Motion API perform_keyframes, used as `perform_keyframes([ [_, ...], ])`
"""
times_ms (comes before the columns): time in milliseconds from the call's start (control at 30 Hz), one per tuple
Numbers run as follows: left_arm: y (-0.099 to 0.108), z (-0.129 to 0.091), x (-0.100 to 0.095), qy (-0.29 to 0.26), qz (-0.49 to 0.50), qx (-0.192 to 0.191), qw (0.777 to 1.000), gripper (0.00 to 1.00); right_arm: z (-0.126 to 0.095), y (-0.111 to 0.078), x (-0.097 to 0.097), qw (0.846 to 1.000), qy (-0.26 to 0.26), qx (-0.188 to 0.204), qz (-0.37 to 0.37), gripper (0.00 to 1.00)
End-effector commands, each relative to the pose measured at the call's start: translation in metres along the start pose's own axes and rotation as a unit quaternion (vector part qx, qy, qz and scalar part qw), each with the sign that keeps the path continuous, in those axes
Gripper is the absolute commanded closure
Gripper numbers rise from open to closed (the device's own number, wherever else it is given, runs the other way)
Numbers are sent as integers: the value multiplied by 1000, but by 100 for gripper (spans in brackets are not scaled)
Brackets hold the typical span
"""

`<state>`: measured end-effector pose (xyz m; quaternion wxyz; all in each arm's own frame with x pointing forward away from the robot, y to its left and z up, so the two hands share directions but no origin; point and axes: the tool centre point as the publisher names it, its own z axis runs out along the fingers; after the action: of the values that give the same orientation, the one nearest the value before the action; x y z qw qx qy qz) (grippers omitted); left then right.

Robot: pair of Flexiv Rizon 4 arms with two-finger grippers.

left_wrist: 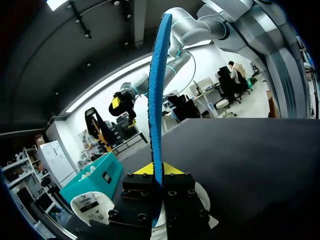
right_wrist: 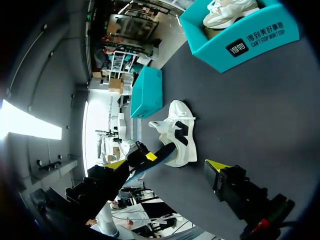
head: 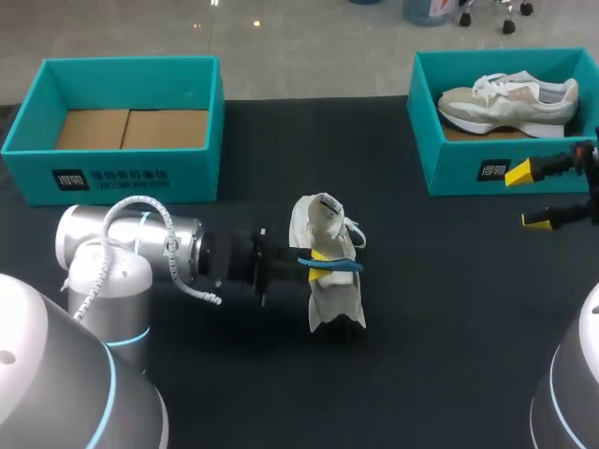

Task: Take the shoe out of the shoebox, open the shoe tongue, remove and reinsert the insole, then place the shoe into the shoebox

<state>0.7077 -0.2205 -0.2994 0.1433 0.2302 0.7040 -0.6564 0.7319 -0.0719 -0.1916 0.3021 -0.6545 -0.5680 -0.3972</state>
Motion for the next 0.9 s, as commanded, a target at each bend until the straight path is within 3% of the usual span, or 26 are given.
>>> perform_keyframes([
  [33, 6, 5, 1, 1, -3, 0, 1000, 100, 0, -1, 0, 1000, -1, 0, 0, 0],
  [367, 18, 3, -9, -32, -9, -13, 999, 100, 0, -1, 0, 1000, -1, 0, 0, 0],
  [900, 44, 2, -15, -26, -5, -37, 999, 100, 0, -1, 0, 1000, -1, 0, 0, 0],
])
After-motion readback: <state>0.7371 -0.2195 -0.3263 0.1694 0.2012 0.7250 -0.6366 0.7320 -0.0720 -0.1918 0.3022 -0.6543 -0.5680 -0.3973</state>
